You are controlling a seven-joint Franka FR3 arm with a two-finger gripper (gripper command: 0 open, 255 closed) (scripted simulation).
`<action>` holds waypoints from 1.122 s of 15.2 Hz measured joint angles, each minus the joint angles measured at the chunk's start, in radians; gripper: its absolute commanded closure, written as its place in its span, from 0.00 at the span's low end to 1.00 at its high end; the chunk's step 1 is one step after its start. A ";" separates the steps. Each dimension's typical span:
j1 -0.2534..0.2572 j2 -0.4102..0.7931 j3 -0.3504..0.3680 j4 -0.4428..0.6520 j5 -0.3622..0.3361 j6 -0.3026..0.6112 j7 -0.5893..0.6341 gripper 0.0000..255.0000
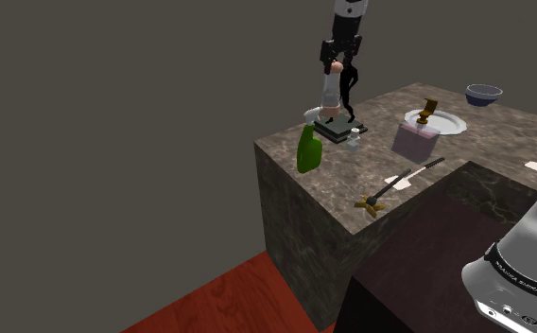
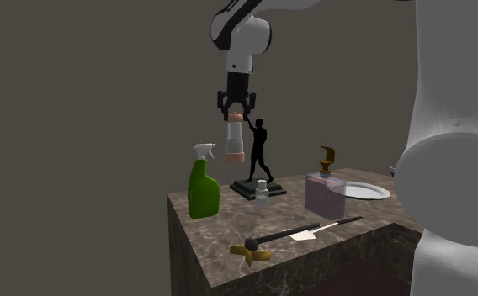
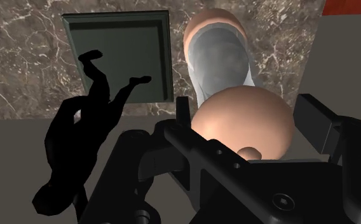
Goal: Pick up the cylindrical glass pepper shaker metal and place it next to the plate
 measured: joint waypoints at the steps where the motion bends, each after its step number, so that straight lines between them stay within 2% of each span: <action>1: 0.000 -0.001 0.000 0.011 0.000 -0.013 -0.001 1.00; 17: -0.005 0.049 -0.002 0.298 0.005 -0.249 -0.005 1.00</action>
